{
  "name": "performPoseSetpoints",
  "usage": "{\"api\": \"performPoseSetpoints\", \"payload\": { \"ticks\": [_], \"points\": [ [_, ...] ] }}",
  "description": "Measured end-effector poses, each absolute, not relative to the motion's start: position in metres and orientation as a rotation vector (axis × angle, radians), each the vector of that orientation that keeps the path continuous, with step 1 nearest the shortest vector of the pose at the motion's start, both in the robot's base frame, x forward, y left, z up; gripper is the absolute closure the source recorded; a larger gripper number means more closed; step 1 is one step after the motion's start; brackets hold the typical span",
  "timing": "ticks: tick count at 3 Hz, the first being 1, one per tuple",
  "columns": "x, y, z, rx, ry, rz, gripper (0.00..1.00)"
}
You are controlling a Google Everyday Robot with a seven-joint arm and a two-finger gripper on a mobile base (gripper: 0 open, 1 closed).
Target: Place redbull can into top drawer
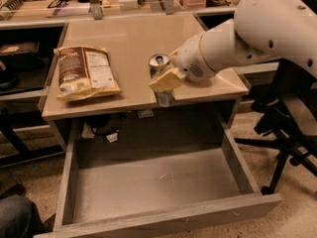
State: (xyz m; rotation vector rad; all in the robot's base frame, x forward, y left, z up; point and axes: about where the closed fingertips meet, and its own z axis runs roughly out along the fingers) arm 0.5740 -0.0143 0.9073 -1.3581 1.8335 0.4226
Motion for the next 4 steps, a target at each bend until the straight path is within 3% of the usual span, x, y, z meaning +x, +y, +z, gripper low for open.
{"api": "performPoseSetpoints", "payload": {
  "ticks": [2, 4],
  "points": [
    [0.547, -0.01, 0.887, -1.297, 1.856, 0.409, 1.0],
    [0.496, -0.001, 0.825, -1.183, 1.976, 0.513, 1.0]
  ]
}}
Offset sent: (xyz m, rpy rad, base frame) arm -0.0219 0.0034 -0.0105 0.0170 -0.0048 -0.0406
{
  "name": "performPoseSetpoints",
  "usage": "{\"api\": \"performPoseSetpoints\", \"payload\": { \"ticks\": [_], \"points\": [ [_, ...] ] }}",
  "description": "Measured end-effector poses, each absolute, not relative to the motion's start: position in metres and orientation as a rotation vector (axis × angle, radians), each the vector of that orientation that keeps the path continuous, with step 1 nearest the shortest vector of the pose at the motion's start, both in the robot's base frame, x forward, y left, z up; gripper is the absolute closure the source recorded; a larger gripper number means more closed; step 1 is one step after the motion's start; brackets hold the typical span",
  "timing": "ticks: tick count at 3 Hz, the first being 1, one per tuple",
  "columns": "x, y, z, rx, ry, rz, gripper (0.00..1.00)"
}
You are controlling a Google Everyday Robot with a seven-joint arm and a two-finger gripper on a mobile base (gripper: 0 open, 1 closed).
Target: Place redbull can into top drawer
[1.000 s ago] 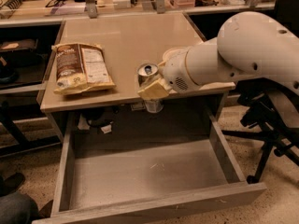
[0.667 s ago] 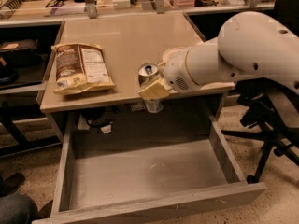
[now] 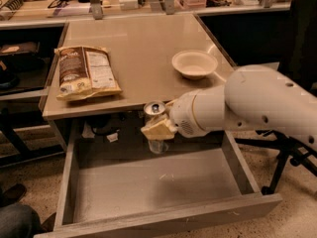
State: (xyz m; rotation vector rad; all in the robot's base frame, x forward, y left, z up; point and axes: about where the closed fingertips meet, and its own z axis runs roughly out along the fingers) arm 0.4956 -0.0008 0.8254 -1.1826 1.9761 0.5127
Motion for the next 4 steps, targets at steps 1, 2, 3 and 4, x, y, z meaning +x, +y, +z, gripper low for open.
{"api": "performPoseSetpoints", "payload": {
  "ticks": [1, 2, 3, 4],
  "points": [
    [0.47, 0.003, 0.782, -1.113, 2.045, 0.585, 1.0],
    [0.47, 0.003, 0.782, -1.113, 2.045, 0.585, 1.0],
    [0.467, 0.007, 0.764, -1.066, 2.046, 0.583, 1.0],
    [0.466, 0.018, 0.721, -0.983, 2.058, 0.569, 1.0]
  ]
}}
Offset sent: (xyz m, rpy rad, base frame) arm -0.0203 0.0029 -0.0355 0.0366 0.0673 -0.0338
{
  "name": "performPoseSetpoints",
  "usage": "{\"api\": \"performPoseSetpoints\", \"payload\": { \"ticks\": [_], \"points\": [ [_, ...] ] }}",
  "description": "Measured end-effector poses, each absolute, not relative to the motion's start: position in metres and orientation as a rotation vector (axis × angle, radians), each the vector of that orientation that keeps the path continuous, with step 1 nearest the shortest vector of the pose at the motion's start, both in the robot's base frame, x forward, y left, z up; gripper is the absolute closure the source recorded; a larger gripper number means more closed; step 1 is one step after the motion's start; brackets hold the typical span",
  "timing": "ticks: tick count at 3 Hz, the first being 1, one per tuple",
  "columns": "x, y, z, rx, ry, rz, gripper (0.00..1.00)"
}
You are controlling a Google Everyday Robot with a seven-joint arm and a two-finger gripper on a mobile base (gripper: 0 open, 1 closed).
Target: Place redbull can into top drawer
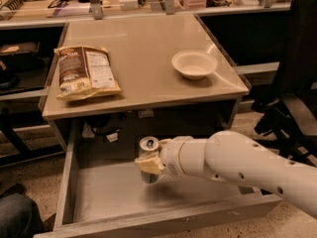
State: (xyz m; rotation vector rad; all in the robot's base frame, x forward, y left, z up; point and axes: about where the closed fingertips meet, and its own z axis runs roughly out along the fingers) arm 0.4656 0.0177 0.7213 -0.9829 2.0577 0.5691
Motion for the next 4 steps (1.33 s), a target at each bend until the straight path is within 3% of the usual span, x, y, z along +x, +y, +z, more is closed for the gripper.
{"api": "performPoseSetpoints", "payload": {
  "ticks": [4],
  "points": [
    [0.504, 0.01, 0.662, -0.856, 2.031, 0.388, 1.0]
  ]
}}
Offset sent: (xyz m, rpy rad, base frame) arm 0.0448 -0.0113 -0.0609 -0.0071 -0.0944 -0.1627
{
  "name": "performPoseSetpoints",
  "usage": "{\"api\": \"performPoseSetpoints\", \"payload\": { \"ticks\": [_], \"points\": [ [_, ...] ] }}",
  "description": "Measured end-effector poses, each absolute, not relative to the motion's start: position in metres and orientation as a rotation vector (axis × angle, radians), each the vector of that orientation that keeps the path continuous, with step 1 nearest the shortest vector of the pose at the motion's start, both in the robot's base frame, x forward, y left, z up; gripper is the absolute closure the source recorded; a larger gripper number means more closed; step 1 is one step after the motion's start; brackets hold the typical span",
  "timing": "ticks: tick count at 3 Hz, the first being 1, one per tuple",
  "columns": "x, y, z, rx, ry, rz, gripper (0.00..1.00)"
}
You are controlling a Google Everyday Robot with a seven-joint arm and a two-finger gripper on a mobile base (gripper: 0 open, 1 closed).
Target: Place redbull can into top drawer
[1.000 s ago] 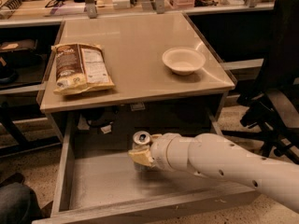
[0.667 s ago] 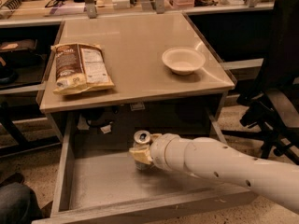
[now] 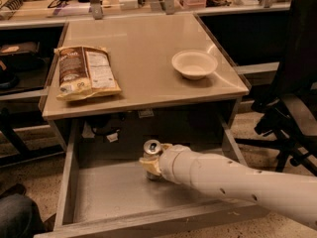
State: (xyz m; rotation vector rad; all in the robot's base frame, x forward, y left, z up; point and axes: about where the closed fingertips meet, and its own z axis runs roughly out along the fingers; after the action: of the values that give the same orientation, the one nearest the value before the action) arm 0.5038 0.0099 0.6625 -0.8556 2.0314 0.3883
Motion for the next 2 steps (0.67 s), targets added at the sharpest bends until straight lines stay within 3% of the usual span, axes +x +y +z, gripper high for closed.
{"api": "performPoseSetpoints", "payload": {
  "ticks": [1, 2],
  "points": [
    [0.5004, 0.0073, 0.6538, -0.829, 2.029, 0.368, 1.0],
    [0.5004, 0.0068, 0.6533, -0.823, 2.026, 0.362, 0.86]
  ]
}}
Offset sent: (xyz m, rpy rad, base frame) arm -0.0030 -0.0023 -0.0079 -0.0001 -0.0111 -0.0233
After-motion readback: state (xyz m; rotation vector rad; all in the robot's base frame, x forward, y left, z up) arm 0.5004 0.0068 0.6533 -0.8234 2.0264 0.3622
